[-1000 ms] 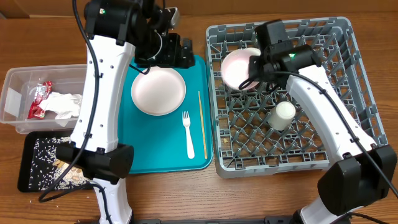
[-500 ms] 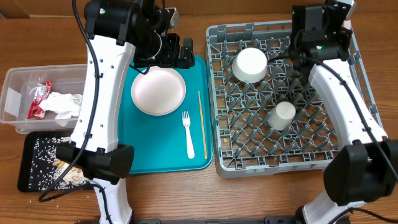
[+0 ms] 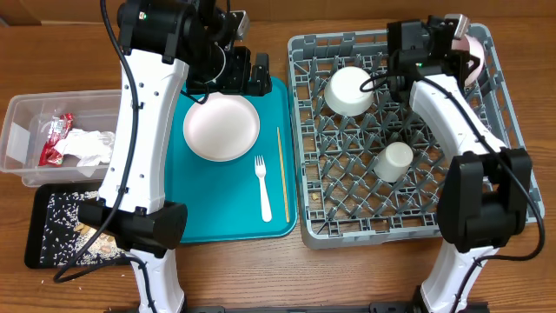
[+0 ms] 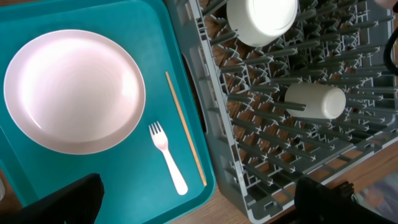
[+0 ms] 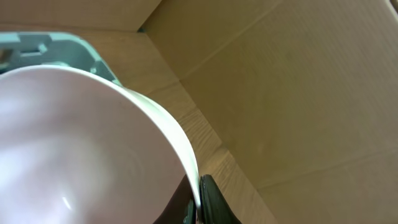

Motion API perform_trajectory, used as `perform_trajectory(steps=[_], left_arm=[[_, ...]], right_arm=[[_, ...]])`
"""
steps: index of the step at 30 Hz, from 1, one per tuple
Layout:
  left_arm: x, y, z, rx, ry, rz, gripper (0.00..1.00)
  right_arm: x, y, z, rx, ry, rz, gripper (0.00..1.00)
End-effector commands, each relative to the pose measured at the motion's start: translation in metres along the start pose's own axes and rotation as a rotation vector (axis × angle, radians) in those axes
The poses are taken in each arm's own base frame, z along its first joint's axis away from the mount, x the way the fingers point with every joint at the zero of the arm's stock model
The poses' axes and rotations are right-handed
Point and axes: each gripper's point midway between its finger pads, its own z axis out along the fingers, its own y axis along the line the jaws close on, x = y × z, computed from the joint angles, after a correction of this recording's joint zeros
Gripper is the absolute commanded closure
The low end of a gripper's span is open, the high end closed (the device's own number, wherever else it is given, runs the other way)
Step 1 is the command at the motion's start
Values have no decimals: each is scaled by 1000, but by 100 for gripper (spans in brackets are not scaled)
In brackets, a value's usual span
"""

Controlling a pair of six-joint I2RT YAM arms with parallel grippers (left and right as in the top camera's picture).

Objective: Sort waste into correct bins and load items into the dishwasher
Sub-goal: 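Carry the pink bowl with the right gripper to the rack's back right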

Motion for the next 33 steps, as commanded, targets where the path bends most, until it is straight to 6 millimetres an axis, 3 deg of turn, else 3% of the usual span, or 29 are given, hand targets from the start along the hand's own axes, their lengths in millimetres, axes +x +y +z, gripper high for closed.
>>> perform_trajectory(steps=[1,7,14,21,26,33], left_arm=[[1,-3,-8,-1,-19,32,0],[1,-3,-8,-1,-19,32,0],[1,-3,-8,-1,-19,32,0],[1,-3,-8,-1,-19,32,0],[1,-3,-8,-1,-19,32,0],[1,-3,-8,-1,-19,32,0]], right_arm=[[1,-1,-5,18,-11,-31,96],[21,16,-7,-27,7,-105,96],[24,19,-10,-32,4,-185,96],[22,33,-37,-69,-41,-246,96],[9,9,-40,85,-74,-245,96],[-10,-15,-13,188,-36,-361,96]])
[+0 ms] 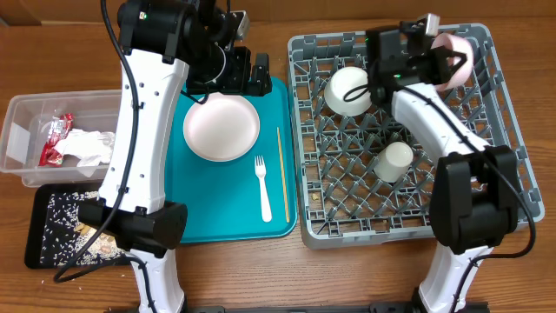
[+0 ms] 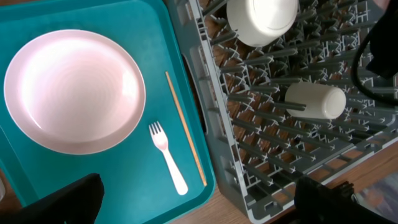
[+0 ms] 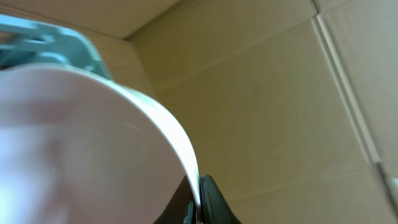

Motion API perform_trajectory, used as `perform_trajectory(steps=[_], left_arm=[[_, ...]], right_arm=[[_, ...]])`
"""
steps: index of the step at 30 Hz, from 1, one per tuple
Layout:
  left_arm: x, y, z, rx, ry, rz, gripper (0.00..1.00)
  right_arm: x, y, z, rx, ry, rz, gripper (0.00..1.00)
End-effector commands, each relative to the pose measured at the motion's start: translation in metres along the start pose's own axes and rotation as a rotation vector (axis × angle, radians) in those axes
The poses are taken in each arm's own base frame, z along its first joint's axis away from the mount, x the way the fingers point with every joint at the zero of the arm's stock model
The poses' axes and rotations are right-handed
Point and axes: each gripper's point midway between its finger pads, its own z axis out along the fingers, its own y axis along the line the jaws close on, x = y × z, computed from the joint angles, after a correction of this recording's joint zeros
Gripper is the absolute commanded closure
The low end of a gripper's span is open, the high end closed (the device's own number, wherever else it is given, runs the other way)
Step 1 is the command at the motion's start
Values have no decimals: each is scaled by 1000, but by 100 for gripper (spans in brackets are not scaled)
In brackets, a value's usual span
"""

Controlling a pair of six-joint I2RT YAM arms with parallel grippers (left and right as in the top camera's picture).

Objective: Sort waste into correct bins and load items into the dishwasher
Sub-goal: 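Carry the pink bowl with the right gripper to the rack's back right, then lower the pink bowl upside down into the rack, open right gripper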

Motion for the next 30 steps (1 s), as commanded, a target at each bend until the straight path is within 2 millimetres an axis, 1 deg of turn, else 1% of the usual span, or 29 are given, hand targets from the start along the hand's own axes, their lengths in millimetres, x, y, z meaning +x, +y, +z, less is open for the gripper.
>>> perform_trajectory(steps=[1,6,13,15,19,25,27,28,29,30], left_arm=[[1,-3,-8,0,-19,32,0],[1,-3,-8,0,-19,32,0],[1,-3,-8,0,-19,32,0],[1,-3,-8,0,-19,32,0],[1,-3,-8,0,-19,32,0],[1,-3,-8,0,-19,32,0],[1,-3,-8,0,-19,32,0],[1,-3,-8,0,-19,32,0],[1,-3,-8,0,-19,32,0],[1,-3,-8,0,-19,32,0]], right_arm=[[6,-15,14,64,45,-144,96],[11,-12,14,58,49,-182,96],[35,8,15,36,56,-281,96],[39,10,14,35,56,-292,96],[36,13,9,26,43,-291,96],[24,34,-16,-63,-34,-296,96],[22,38,-22,-80,-50,-298,96],[21,40,-25,-90,-58,-299,87],[20,41,-28,-96,-65,-299,74],[20,42,-30,-97,-69,-299,71]])
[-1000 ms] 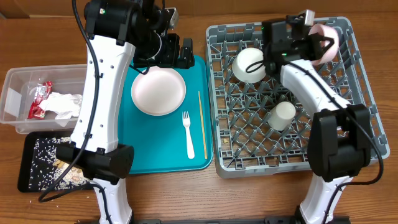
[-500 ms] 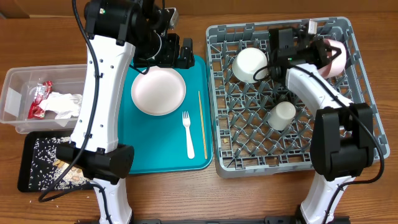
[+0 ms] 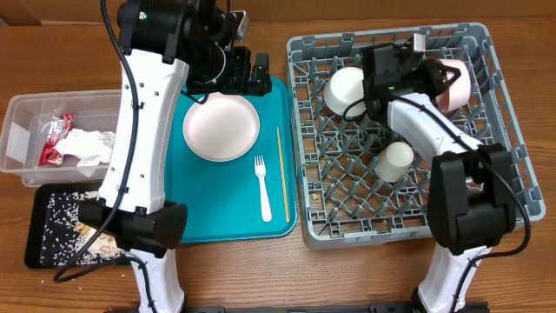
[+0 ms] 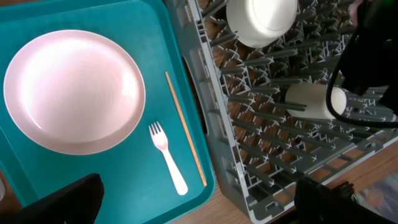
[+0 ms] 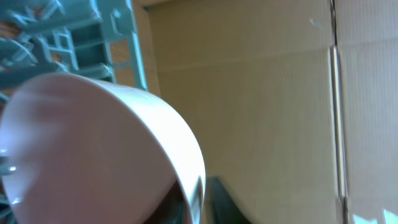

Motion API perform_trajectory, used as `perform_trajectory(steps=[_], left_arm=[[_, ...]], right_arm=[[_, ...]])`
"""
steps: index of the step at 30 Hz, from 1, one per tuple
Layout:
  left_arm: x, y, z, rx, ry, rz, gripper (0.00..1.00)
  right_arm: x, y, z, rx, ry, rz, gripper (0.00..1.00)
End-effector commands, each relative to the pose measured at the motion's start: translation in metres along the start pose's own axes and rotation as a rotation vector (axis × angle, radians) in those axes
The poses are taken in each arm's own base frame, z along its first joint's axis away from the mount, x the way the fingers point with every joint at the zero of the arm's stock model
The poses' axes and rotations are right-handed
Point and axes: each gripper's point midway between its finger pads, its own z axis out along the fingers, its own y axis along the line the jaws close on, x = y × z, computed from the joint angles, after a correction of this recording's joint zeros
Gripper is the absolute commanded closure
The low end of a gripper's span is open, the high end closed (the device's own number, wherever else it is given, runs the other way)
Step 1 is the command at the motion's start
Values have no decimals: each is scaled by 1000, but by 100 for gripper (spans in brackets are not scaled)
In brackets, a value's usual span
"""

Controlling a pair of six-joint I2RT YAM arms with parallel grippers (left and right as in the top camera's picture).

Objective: Sort waste into correct bins and load items into the dishwasher
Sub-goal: 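Lower the pink bowl upside down into the rack, open right gripper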

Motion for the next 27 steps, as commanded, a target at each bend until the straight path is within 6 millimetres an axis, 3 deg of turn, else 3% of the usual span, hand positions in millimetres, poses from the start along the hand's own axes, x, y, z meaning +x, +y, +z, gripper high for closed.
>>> perform_trajectory(steps=[1,7,11,14,21,26,27], left_arm=[[1,-3,-8,0,-18,32,0],[1,-3,-8,0,-18,32,0],[1,-3,-8,0,-18,31,0],[1,-3,-8,0,-18,32,0],[1,-3,-8,0,-18,31,0],[1,-3,-8,-1,-18,32,0],[1,-3,-8,0,-18,32,0]], right_arm=[[-12,11,-22,-46,-67,8,70],[-17,14,-33,-52,-93,3,46],[-20,16,-43,-57,-114,0,19],[-25,19,-58,-65,-146,-5,7],[-43,16,-92,-80,-228,92,5],[-53,-29,-101,-159,-284,333,4],[-55,-46,-104,-205,-310,411,3]])
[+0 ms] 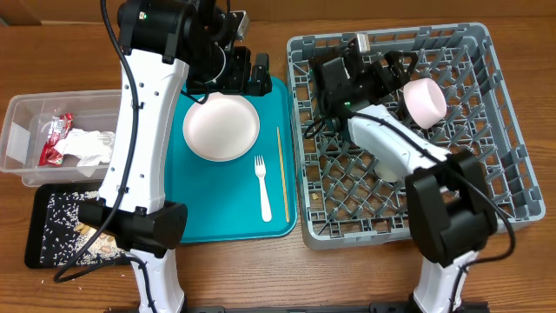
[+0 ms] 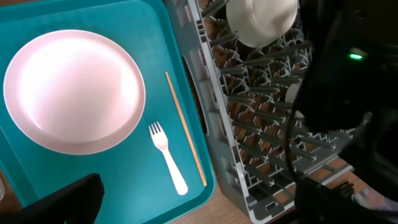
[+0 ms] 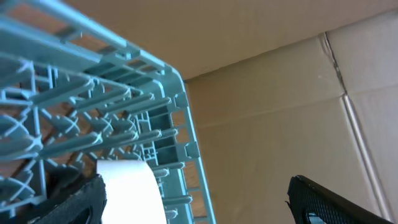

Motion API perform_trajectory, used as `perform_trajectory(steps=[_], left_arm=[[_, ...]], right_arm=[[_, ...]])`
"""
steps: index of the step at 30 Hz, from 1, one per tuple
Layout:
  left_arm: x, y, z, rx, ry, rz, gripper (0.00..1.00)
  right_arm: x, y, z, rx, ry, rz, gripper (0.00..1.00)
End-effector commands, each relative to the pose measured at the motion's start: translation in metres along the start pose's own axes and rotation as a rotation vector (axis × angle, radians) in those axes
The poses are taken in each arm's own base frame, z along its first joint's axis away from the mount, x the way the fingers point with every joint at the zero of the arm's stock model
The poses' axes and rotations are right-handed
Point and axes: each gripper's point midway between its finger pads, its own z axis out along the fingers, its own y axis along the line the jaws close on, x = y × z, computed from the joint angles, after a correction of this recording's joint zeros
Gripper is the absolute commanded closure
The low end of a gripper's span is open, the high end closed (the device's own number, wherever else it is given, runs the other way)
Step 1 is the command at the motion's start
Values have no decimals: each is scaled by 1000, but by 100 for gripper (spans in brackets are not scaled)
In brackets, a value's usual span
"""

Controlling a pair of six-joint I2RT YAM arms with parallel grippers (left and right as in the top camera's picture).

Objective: Sort waste into correct bins and load items into the dishwasher
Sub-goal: 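Lower the pink bowl upside down into the rack, open right gripper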

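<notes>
A pink bowl [image 1: 424,100] rests tilted on the tines in the back right part of the grey dishwasher rack [image 1: 499,130]. My right gripper [image 1: 382,69] hovers just left of it, open and empty; in its wrist view [image 3: 202,202] a white cup [image 3: 130,190] lies by the left finger. A white bowl [image 2: 261,18] sits upside down at the rack's back left. On the teal tray [image 1: 200,222] lie a pink plate [image 1: 221,128], a white fork [image 1: 263,187] and a wooden chopstick [image 1: 282,174]. My left gripper [image 1: 248,74] hangs open over the tray's far edge.
A clear bin [image 1: 26,143] with red and white wrappers stands at the left. In front of it lies a black tray [image 1: 39,213] with crumbs. My right arm lies across the middle of the rack. A cardboard wall stands behind the table.
My right gripper was shut on the pink bowl's rim over the rack. It now stands open further left, and the bowl lies in the rack. The left arm is unchanged.
My right gripper first held the pink bowl at the rack's far right back corner. It then held it further in over the rack, then lower by the white bowl. The pink bowl now rests in the rack, released. Left arm and tray items never changed.
</notes>
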Motion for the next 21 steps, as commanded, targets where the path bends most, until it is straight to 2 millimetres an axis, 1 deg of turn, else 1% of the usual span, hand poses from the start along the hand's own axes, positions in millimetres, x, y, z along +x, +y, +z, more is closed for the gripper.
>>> perform_trajectory(steps=[1,2,3,5,6,7,8,9,12,13,14,17,19,20,21], left_arm=[[1,-3,-8,0,-19,32,0],[1,-3,-8,0,-19,32,0],[1,-3,-8,0,-19,32,0],[1,-3,-8,0,-19,32,0],[1,-3,-8,0,-19,32,0],[1,-3,-8,0,-19,32,0],[1,-3,-8,0,-19,32,0],[1,-3,-8,0,-19,32,0],[1,-3,-8,0,-19,32,0],[1,-3,-8,0,-19,32,0],[1,-3,-8,0,-19,32,0],[1,-3,-8,0,-19,32,0],[1,-3,-8,0,-19,32,0],[1,-3,-8,0,-19,32,0],[1,-3,-8,0,-19,32,0]], right_arm=[[-23,-66,-15,-112,-93,303,1],[-26,-73,-19,-222,-124,367,0],[-26,-74,-22,-302,-138,399,0],[-21,-73,-24,-543,-142,492,0],[-16,-74,-21,-639,-122,549,1],[-12,-76,-17,-679,-106,581,4],[-3,-78,-7,-752,-67,645,10],[9,-76,7,-875,-12,731,39],[18,-70,14,-1099,21,813,78],[19,-70,15,-1151,21,830,88],[22,-71,18,-1188,22,849,93],[35,-72,37,-1182,60,883,93],[39,-62,44,-1186,91,878,93],[43,-52,47,-1194,118,869,92],[44,-47,47,-1199,132,863,92]])
